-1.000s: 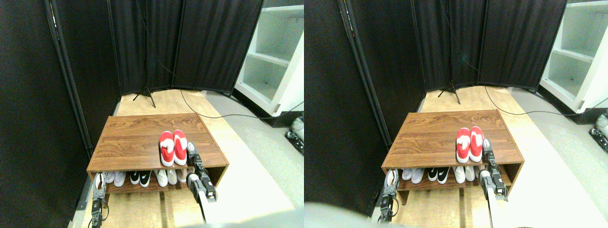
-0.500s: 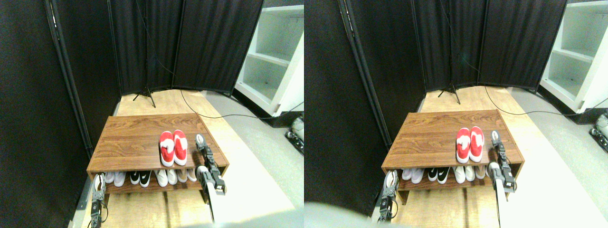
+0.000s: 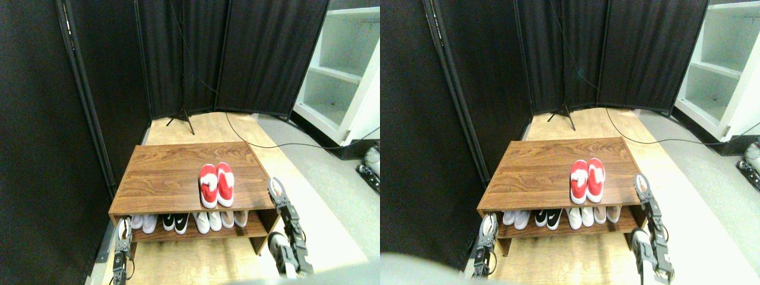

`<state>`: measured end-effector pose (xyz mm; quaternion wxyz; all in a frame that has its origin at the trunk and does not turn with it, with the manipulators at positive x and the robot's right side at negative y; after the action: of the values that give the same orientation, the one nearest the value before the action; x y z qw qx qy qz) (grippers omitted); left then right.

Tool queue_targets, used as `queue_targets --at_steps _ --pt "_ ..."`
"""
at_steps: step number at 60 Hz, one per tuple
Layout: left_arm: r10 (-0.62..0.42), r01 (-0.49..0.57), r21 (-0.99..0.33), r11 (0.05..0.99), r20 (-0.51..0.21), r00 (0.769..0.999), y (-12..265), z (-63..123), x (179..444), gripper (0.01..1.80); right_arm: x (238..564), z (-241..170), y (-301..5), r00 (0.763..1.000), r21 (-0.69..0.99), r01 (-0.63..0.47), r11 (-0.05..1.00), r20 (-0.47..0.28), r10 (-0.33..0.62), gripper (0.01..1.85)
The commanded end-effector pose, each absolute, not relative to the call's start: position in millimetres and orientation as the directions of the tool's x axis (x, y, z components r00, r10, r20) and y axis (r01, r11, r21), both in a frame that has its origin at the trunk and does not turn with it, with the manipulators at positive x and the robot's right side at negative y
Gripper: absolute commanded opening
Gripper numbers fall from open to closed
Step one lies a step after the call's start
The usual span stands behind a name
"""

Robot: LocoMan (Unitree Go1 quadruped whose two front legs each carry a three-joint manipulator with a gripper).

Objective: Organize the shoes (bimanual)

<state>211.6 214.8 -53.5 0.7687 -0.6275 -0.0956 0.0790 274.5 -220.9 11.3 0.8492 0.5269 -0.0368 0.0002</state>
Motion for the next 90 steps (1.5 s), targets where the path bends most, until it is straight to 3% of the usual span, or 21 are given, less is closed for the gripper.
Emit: queue_targets --at_steps 1,23,26,30,32,33,38,46,57,69,78,90 --pt "0.235 0.034 -0.979 0.2 0.081 0.969 215 -46.1 215 0.05 242 22 -217 0.994 0.893 -0.058 0.446 0.092 -0.056 0.01" --pt "0.202 0.018 -0.977 0.213 0.062 0.978 212 -43.0 219 0.15 207 -5 -197 0.999 0.918 -0.034 0.396 0.029 0.018 0.01" --pt "0.2 0.017 -0.976 0.216 0.062 0.978 211 -43.3 219 0.23 208 -6 -195 0.999 0.908 -0.043 0.417 0.031 0.036 0.01" --pt "0.184 0.016 -0.973 0.23 0.059 0.981 210 -43.2 218 0.6 208 -8 -190 0.999 0.916 -0.032 0.401 0.014 0.046 0.01" --pt "0.182 0.015 -0.973 0.231 0.058 0.982 210 -43.4 218 0.66 208 -8 -190 0.999 0.915 -0.033 0.402 0.015 0.048 0.01" --pt "0.183 0.013 -0.973 0.232 0.056 0.981 209 -43.1 217 0.81 208 -9 -188 0.997 0.923 -0.042 0.383 0.016 0.072 0.01" --pt "0.207 0.012 -0.969 0.247 0.065 0.976 206 -41.0 215 0.92 210 -11 -184 0.996 0.94 -0.034 0.34 0.002 0.093 0.01" --pt "0.252 0.038 -0.963 0.265 0.107 0.962 201 -37.3 214 0.72 214 -11 -181 0.995 0.95 -0.031 0.31 0.0 0.098 0.01" --pt "0.239 0.041 -0.964 0.263 0.106 0.965 198 -36.4 214 0.68 218 -13 -181 0.994 0.96 -0.031 0.279 0.001 0.107 0.01" --pt "0.301 0.054 -0.967 0.251 0.131 0.944 194 -38.7 218 0.53 220 -13 -181 0.994 0.956 -0.036 0.29 0.005 0.107 0.01" --pt "0.287 0.039 -0.967 0.251 0.113 0.951 193 -40.1 220 0.52 220 -12 -181 0.995 0.968 -0.018 0.25 -0.007 0.096 0.01" --pt "0.279 0.019 -0.971 0.238 0.087 0.956 191 -42.2 221 0.47 221 -12 -181 0.995 0.953 -0.035 0.301 0.006 0.095 0.01"
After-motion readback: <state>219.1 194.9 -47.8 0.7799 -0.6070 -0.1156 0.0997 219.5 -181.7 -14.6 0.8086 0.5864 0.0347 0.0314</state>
